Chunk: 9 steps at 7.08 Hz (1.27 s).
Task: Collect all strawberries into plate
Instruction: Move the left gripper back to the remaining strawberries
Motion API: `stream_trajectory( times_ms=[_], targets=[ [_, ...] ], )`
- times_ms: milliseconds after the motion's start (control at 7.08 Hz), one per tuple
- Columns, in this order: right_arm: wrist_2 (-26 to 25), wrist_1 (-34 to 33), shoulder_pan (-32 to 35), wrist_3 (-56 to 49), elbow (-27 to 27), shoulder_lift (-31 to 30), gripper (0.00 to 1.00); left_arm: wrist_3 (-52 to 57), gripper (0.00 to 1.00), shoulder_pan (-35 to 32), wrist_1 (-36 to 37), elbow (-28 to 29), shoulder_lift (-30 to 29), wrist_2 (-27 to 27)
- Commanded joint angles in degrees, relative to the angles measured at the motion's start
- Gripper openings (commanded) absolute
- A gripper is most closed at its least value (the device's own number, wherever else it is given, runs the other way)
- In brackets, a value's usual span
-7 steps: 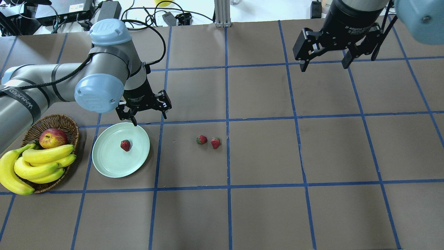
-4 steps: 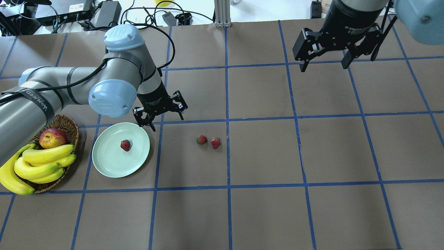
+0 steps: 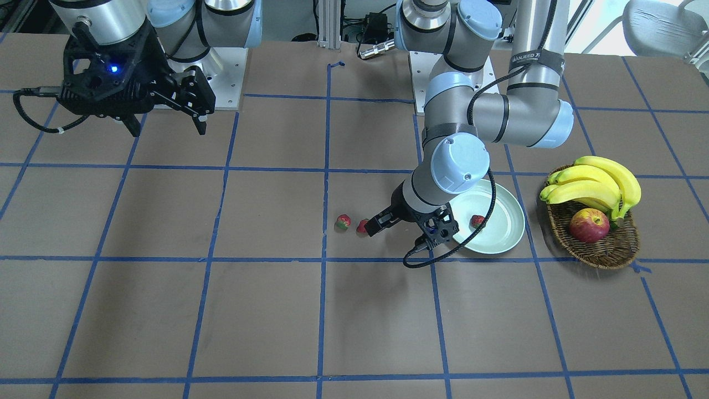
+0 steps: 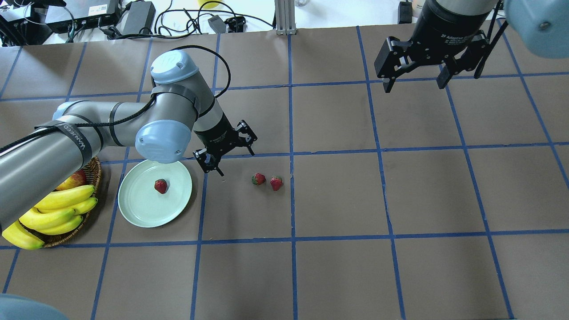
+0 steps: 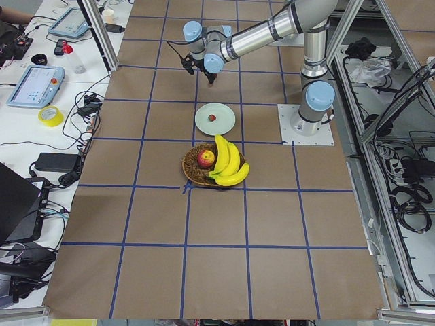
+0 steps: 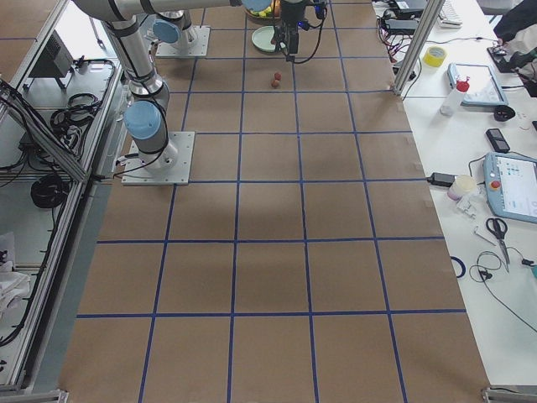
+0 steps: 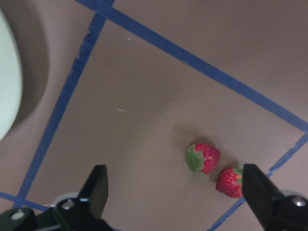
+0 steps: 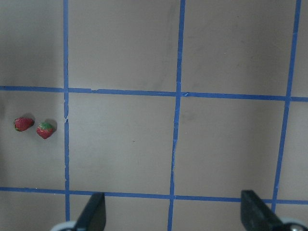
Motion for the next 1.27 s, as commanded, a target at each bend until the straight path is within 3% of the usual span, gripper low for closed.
stream_trajectory(
  times_ms=[0, 706, 989, 1130],
  targets=[
    [0.2, 0.1, 0.0, 0.0, 0.0, 0.0, 1.00, -4.6, 1.00, -1.2, 1.1, -0.8, -2.3, -0.6],
    [0.3, 0.0, 0.0, 0.0, 0.0, 0.0, 1.00, -7.7, 1.00, -2.4, 2.9, -1.2, -5.8, -0.7],
    [0.3, 0.0, 0.0, 0.0, 0.0, 0.0, 1.00, -8.2, 0.94, -2.9, 2.6, -1.3, -5.8, -2.7],
    [0.3, 0.0, 0.0, 0.1, -0.1, 0.0, 1.00, -8.1, 0.83, -2.9, 2.6, -1.6, -5.8, -2.7]
  ],
)
